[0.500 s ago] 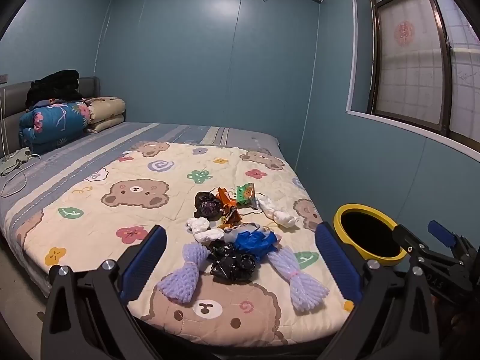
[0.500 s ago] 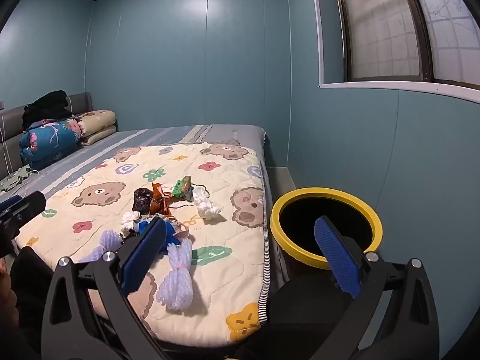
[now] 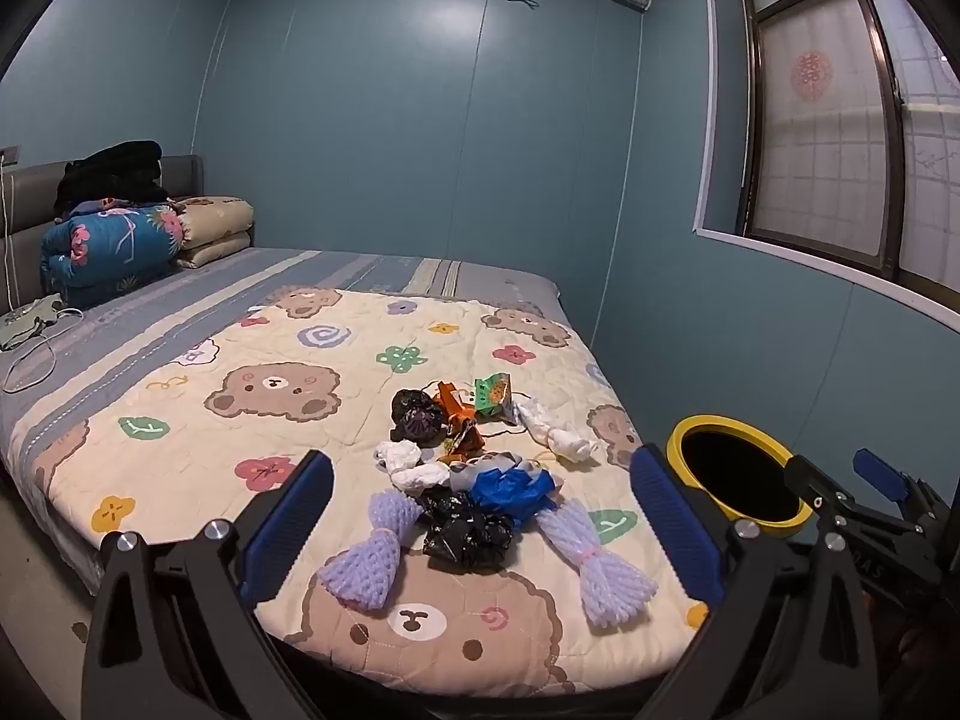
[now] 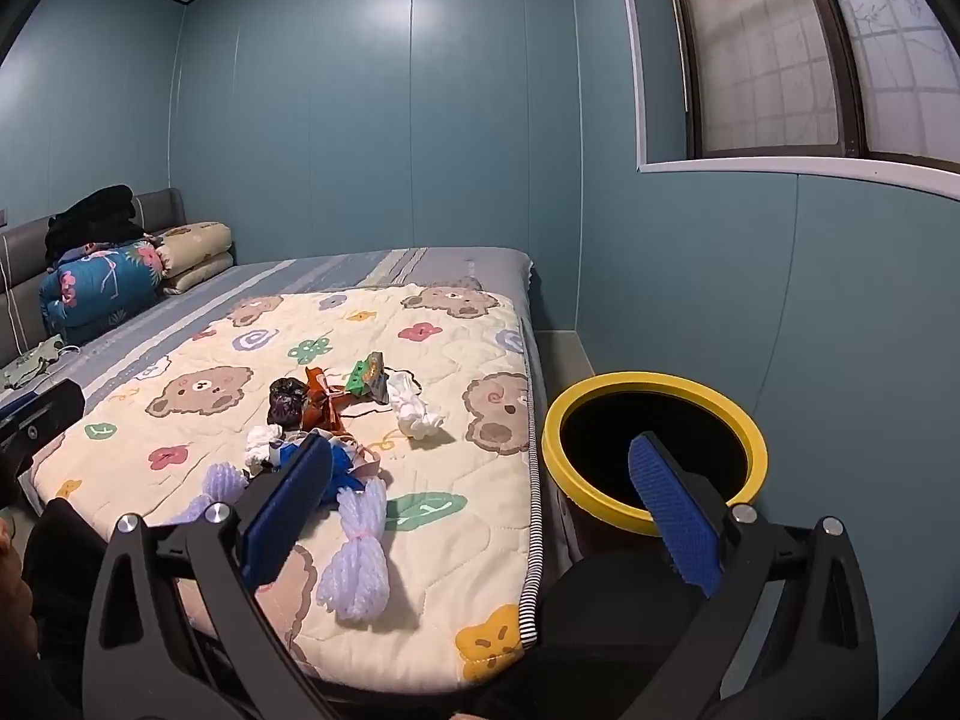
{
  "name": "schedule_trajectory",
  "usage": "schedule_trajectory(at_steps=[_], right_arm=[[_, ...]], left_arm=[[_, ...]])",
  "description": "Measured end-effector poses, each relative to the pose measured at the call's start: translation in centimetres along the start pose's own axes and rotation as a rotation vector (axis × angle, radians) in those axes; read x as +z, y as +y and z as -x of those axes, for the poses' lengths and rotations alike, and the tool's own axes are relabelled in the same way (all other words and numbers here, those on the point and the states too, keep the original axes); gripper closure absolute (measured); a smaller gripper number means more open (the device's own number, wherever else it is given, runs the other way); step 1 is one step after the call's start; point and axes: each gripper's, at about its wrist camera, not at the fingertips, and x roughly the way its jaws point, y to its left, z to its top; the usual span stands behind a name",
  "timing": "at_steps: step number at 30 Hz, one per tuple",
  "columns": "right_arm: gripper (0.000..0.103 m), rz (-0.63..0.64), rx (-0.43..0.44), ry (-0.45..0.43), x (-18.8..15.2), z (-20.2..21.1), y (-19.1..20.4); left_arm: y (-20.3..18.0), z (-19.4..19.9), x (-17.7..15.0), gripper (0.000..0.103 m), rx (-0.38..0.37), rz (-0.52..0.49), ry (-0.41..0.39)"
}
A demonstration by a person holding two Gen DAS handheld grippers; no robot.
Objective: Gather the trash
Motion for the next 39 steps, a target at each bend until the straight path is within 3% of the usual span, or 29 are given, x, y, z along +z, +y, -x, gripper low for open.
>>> schedule_trajectory(at_steps=[39], right_arm=[[0.008,-0.006,-0.002,0.011,-0.55,-0.47,-0.07]], left_arm=[[-0.47,0.10,-0.08,0.007,-0.013,0.008,0.006]])
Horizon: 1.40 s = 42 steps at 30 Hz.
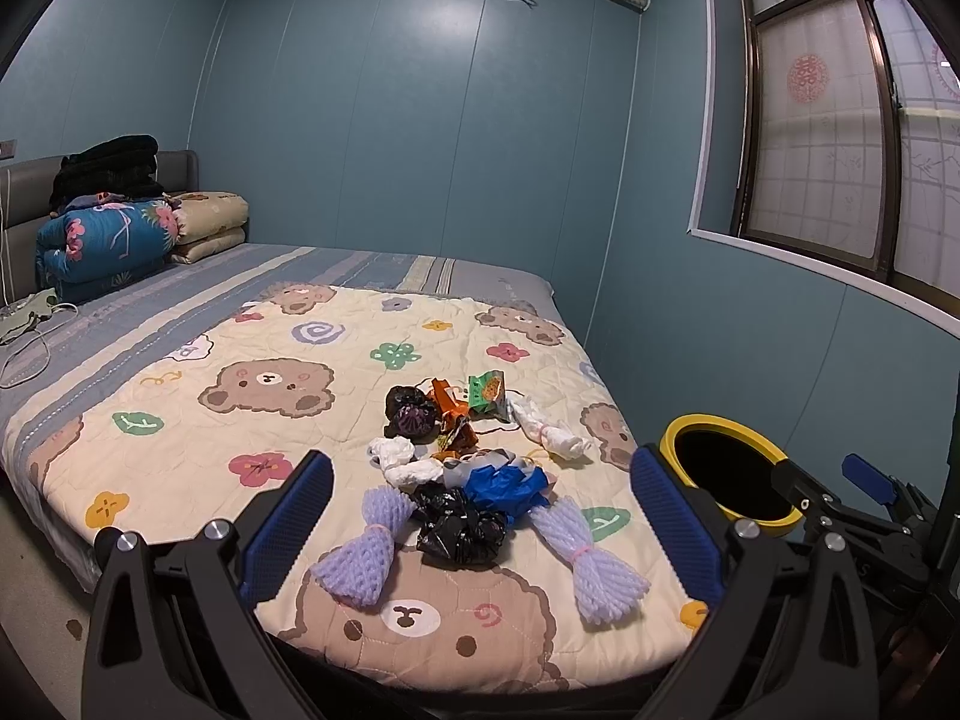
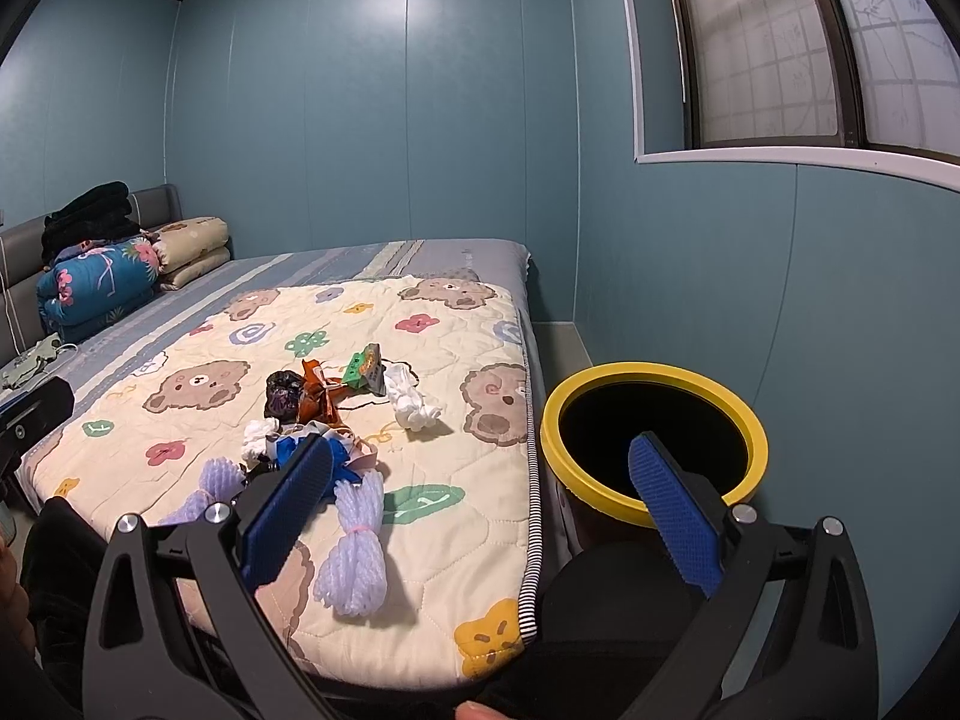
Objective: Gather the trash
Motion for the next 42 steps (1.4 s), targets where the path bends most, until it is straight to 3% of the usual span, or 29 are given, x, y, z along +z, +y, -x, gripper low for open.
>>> schedule_trajectory(at_steps=[42], right_arm=[[0.008,0.004,0.037,0.002,0.31,-0.12,0.20]], left_arm=[[0.64,-0.47,-0.41,0.007,-0.002,0.009,0.028]])
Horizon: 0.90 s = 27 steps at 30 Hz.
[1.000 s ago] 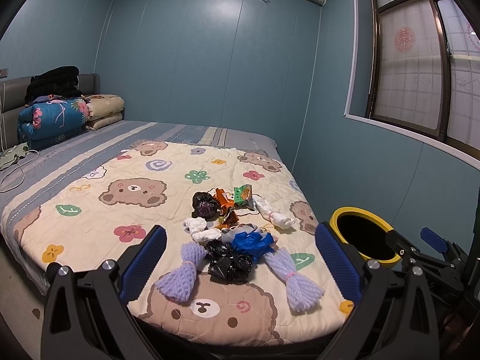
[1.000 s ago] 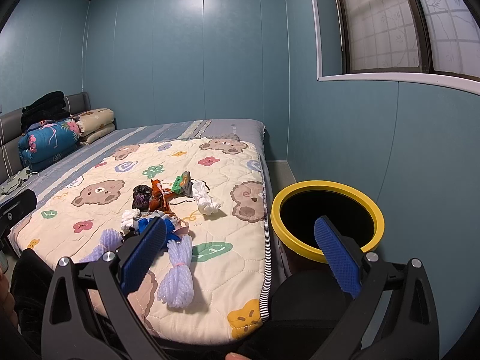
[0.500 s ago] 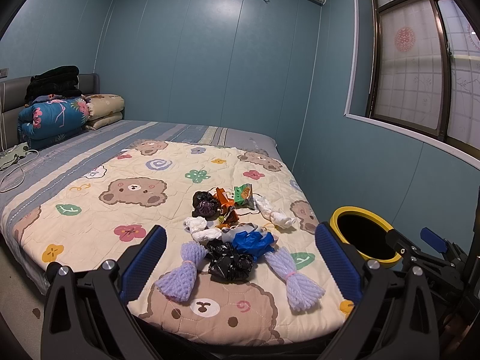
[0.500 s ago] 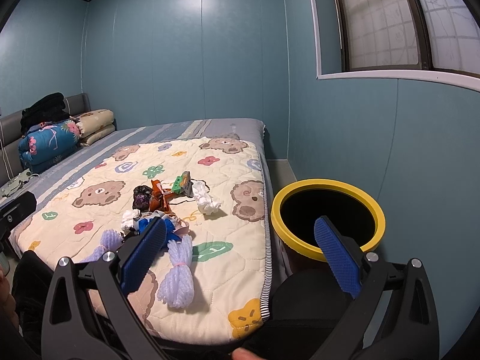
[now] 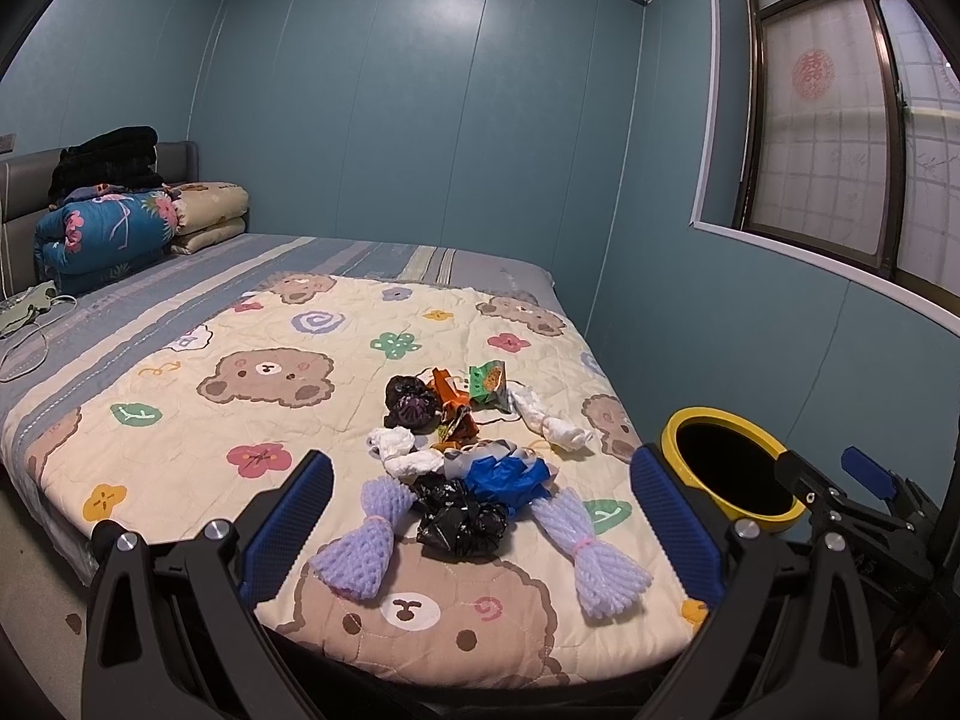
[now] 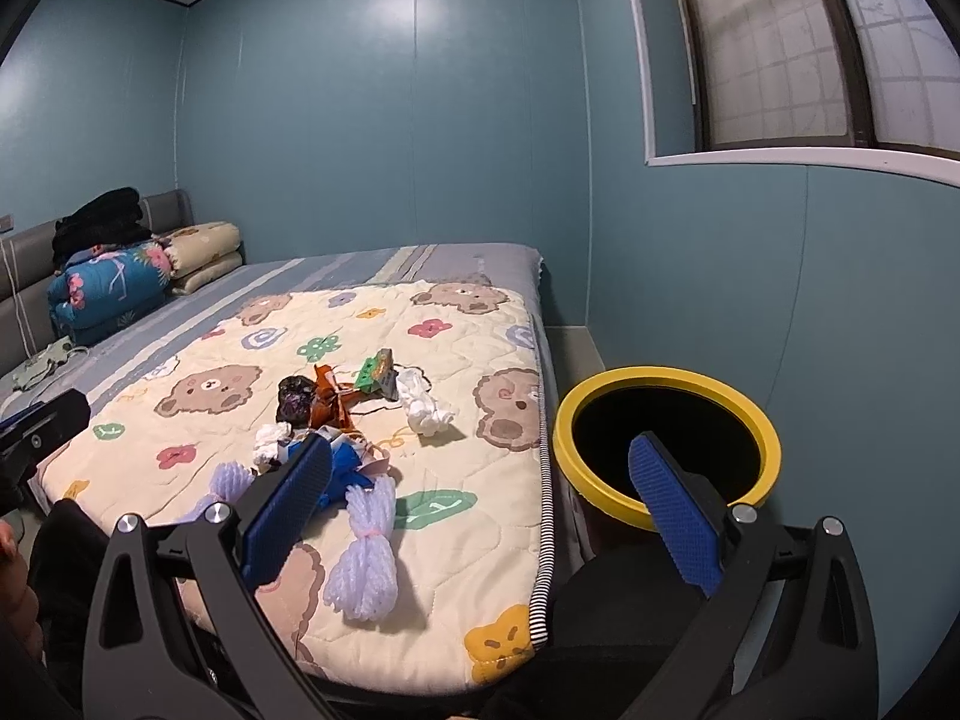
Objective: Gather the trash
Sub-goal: 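Grasp a lavender foam mesh sleeve with the left tool while the right tool grasps another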
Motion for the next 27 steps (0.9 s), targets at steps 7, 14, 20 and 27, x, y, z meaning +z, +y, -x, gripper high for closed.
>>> schedule_trajectory(at_steps=[7,14,20,27], right_arm=[[0.008,0.011,0.077,0.090,0.4,-2.3,0.0],[0.008,0.060,0.122,0.180,0.2,-5.9,0.3],[0.008,0.055,0.247,0.348,-1.3,-10.4,0.9],[0.008,0.070,0.301,0.463,-2.7,-14.1,2.2]], left_arm=[[1.9,-2.3,0.2,0.007,0.043,-0.008,0.090],[4.8,-6.7,-1.0,0.007,0.085,-0.002,0.275],[6.1,-10.5,-3.6,0.007,0.100,-0.048,0.469],[8.2,-14.5,-4.5,0.007,0.144,-0.017,0.582]])
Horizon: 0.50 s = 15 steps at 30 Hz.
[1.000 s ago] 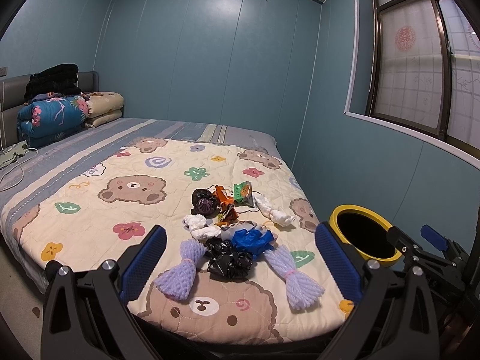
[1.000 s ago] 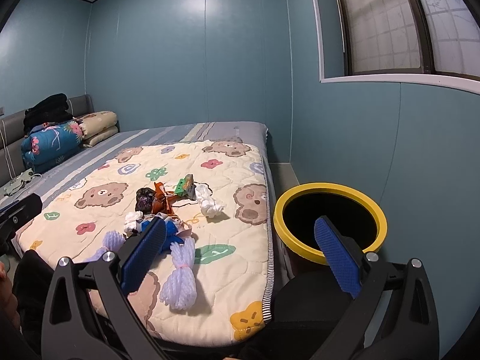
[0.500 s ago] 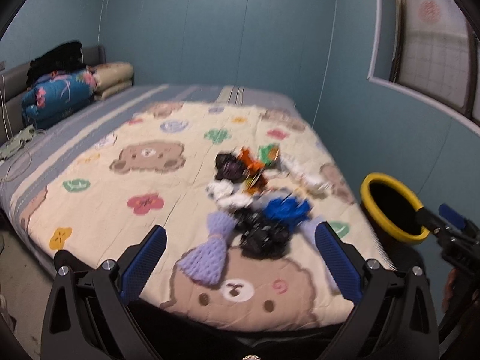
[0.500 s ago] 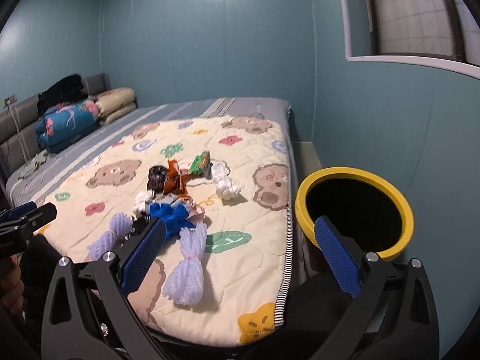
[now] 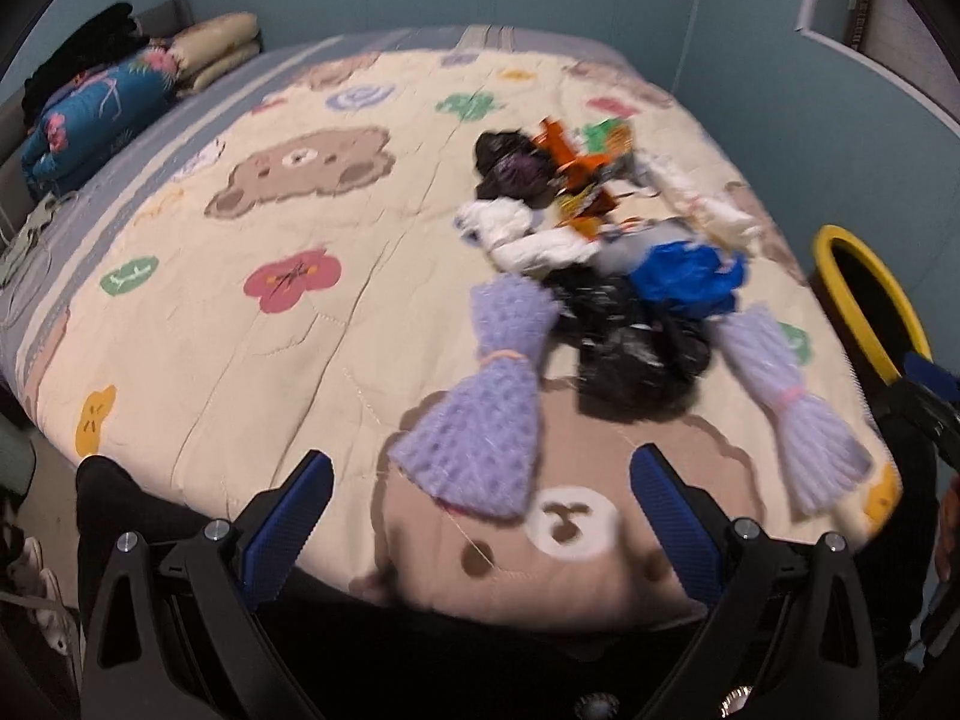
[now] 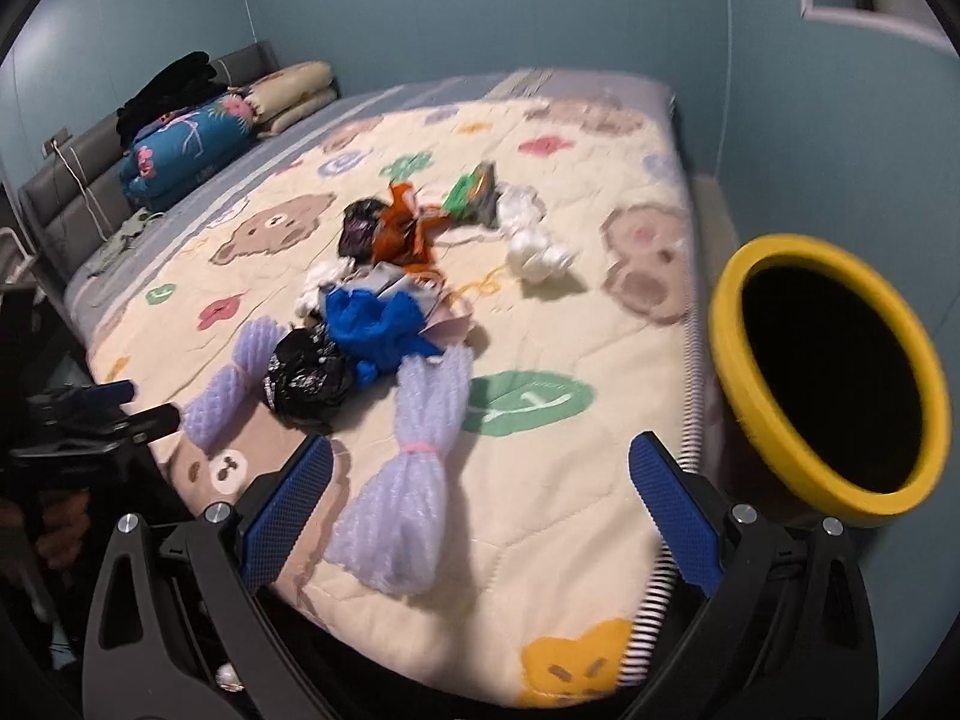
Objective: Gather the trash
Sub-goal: 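Grasp a lavender foam mesh sleeve with the left tool while the right tool grasps another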
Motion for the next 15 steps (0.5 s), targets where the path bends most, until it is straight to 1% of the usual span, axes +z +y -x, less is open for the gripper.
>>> schedule_trajectory(at_steps=[1,3,6,10,12,14,15], right_arm=[[0.008,-0.003,0.010,0.022,0.1,-0.6,-0.1],[0.008,0.012,0.009,0.050,0.3,-1.7,0.1],[0.008,0.042,0.019,0.093,0.5,-3.3,0.9],[0.009,0.093,0.018,0.139,0.7,-5.2,2.0],[0.010,0.098,0.016,0.165,0.8,-6.2,2.2],[0.021,0.097,0.013,0.194,0.8,-7.2,2.2],[0.022,0.094,0.010,0.209,0.6,-7.6,2.1]], left_arm=[[0.3,-0.7,0.5,0.007,-0.005,0.007,0.013],[0.5,-1.9,1.2,0.007,0.014,0.005,0.039],[0.4,-3.6,1.9,0.007,0.052,-0.030,0.062],[0.9,-5.8,2.5,0.007,0.044,-0.024,0.120],[1.2,-6.7,2.6,0.007,0.066,-0.030,0.131],[1.3,-7.2,2.5,0.010,0.062,-0.029,0.134],[1.3,-7.5,2.5,0.010,0.058,-0.031,0.141]])
